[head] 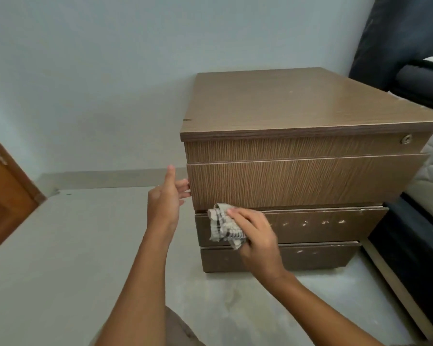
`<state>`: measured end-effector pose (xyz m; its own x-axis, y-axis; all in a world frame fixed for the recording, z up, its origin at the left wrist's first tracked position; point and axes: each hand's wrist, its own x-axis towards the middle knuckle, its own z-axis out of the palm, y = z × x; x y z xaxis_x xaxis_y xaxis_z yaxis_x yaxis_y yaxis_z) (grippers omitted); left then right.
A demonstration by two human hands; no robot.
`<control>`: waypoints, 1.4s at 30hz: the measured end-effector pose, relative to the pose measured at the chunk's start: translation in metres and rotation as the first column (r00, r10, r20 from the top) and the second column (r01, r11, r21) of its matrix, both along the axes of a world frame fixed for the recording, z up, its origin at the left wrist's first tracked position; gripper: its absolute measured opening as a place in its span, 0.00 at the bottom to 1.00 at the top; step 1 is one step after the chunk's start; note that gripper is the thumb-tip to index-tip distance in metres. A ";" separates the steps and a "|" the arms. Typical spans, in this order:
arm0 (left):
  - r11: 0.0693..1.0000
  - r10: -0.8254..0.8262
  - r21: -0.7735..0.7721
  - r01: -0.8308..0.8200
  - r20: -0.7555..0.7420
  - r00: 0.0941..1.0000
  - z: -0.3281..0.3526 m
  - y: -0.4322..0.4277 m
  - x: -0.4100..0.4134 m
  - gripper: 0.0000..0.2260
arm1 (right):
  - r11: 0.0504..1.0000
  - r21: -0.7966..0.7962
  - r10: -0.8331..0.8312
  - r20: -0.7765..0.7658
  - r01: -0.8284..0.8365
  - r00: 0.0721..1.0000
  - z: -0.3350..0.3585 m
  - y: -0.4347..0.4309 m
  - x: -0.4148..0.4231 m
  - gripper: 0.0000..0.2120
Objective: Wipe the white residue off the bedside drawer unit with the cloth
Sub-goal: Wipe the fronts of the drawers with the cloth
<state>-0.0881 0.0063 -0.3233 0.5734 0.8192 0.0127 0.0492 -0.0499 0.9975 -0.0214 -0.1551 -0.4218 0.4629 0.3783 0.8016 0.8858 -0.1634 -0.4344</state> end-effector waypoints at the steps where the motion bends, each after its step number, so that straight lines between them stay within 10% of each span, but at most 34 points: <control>1: 1.000 0.005 -0.001 -0.005 -0.001 1.000 -0.001 0.000 0.001 0.26 | 0.993 0.083 -0.089 0.013 0.088 0.996 0.008 -0.004 0.004 0.23; 9: 0.993 -0.039 -0.107 0.041 0.017 0.999 -0.004 0.006 0.003 0.30 | 0.936 0.074 -0.347 0.049 0.343 0.937 0.073 0.043 0.016 0.20; 19: 0.942 0.028 -0.333 0.036 0.184 0.982 -0.002 0.011 -0.006 0.27 | 0.956 -0.202 0.204 -0.069 -0.214 0.977 0.101 0.060 -0.015 0.27; 23: 0.921 0.018 -0.387 0.031 0.122 0.992 -0.004 0.012 -0.003 0.34 | 0.991 0.082 -0.120 0.159 0.108 0.980 0.103 0.044 -0.007 0.20; 29: 0.932 0.040 -0.361 -0.016 0.058 0.998 -0.006 0.008 0.003 0.27 | 0.957 -0.191 -0.185 0.174 0.217 0.967 0.105 0.051 0.006 0.22; 36: 0.963 0.026 -0.254 -0.085 -0.226 0.974 -0.033 0.003 0.011 0.14 | 0.950 -0.125 0.246 -0.260 -0.285 0.934 0.069 0.018 -0.006 0.24; 42: 0.999 -0.048 -0.038 0.035 -0.448 0.893 -0.056 -0.018 0.015 0.18 | 0.918 0.327 0.397 -0.773 -0.226 0.495 0.044 -0.024 -0.004 0.11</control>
<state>-0.0726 -0.0120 -0.3796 0.5462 0.7907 -0.2765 0.4902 -0.0340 0.8709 -0.0255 -0.1794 -0.3779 0.8162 0.5413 0.2020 0.1112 0.1960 -0.9743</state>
